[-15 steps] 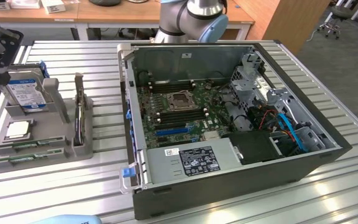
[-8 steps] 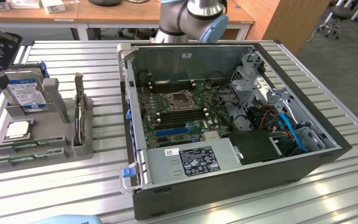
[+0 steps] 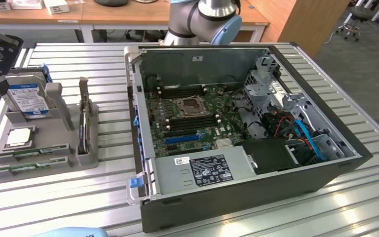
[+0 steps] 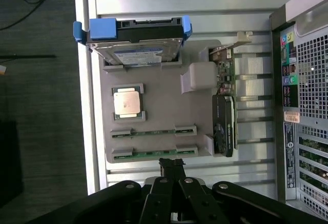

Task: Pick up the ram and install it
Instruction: 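Reach for the ram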

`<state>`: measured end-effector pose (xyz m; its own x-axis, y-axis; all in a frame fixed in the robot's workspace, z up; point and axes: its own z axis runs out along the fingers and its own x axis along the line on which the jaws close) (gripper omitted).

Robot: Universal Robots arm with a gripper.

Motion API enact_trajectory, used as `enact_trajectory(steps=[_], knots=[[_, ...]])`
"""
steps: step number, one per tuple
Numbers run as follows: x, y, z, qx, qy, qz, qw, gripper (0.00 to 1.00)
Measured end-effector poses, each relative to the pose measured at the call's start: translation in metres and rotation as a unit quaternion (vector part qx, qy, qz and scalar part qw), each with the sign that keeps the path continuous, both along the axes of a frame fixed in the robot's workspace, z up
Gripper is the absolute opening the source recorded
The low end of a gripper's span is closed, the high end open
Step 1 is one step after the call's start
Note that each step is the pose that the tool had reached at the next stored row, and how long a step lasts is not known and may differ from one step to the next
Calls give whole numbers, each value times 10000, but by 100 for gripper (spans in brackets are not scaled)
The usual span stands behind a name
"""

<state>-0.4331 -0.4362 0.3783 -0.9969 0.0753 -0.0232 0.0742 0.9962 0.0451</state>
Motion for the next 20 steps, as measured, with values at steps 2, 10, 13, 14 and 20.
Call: enact_trajectory(steps=[2, 10, 13, 14, 20], knots=[[0, 0, 0, 0, 0, 0, 10000, 10], [3, 0, -1, 1, -1, 0, 10000, 10], [42, 0, 0, 0, 0, 0, 10000, 10], [57, 0, 0, 0, 0, 0, 10000, 10], [172, 0, 0, 0, 0, 0, 10000, 10]])
